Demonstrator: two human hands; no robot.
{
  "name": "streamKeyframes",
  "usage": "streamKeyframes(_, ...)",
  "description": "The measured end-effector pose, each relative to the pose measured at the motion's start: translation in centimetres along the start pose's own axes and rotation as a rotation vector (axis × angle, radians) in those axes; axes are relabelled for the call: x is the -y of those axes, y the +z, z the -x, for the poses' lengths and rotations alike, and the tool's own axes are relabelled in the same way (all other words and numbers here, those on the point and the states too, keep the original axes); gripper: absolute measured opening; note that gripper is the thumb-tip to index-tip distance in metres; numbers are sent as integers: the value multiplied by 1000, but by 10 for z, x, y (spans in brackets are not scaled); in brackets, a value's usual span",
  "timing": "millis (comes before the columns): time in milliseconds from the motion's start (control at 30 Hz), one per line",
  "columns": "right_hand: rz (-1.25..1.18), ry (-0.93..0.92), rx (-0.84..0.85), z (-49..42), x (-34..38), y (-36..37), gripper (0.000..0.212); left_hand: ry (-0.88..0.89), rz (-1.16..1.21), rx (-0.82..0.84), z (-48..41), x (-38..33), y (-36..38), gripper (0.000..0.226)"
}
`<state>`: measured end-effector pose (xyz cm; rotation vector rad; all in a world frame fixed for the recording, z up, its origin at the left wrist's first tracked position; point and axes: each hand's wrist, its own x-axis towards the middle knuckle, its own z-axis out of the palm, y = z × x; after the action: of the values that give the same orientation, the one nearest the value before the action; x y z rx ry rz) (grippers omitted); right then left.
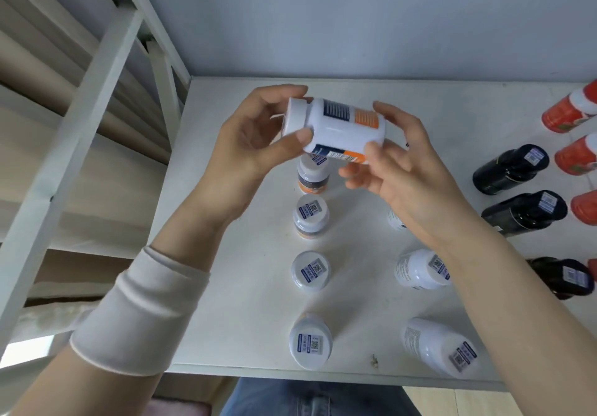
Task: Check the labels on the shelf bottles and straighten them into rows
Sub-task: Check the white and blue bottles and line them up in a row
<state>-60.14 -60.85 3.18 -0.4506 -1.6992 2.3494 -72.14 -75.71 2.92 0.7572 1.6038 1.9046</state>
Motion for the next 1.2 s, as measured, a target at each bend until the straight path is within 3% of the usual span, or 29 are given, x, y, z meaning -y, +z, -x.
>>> streamKeyframes(67, -40, 73, -9, 5, 3, 1, 56, 34, 6, 55, 6, -2, -2, 39)
streamKeyframes(167, 26, 7, 10, 13, -1, -2, 40, 16, -8, 114, 13, -5, 0, 51)
streamKeyframes(233, 45, -52, 23, 18, -3, -2, 47, -17, -23, 92, 15, -8, 3, 53)
streamKeyframes(333, 55, -96, 58, 24, -5, -1, 44, -26, -21, 55, 17, -9, 4, 39)
streamKeyframes(467, -77, -42, 19, 28, -6, -2, 72, 12, 71, 92, 25, -9, 2, 42)
streamKeyframes(567, -81, -45, 21, 33, -5, 2, 64, -3, 142, 107, 30, -7, 3, 44)
streamKeyframes(667, 11, -91, -96, 35, -1, 13, 57, -108, 246, 21, 33, 1, 7, 37)
streamKeyframes(767, 230, -135, -279, 33, 6, 31, 33, -280, 378, -56, 31, 9, 12, 31)
streamKeyframes(900, 433, -140, -408, 29, 7, 41, 36, -336, 444, -64, 27, 9, 15, 38)
streamKeyframes(1067, 374, -65, -330, 29, -6, 36, 43, -228, 313, -68, 15, 6, 11, 27)
streamKeyframes(1200, 333, -27, -237, 24, -10, 26, 44, -96, 68, 7, 2, -5, 1, 41)
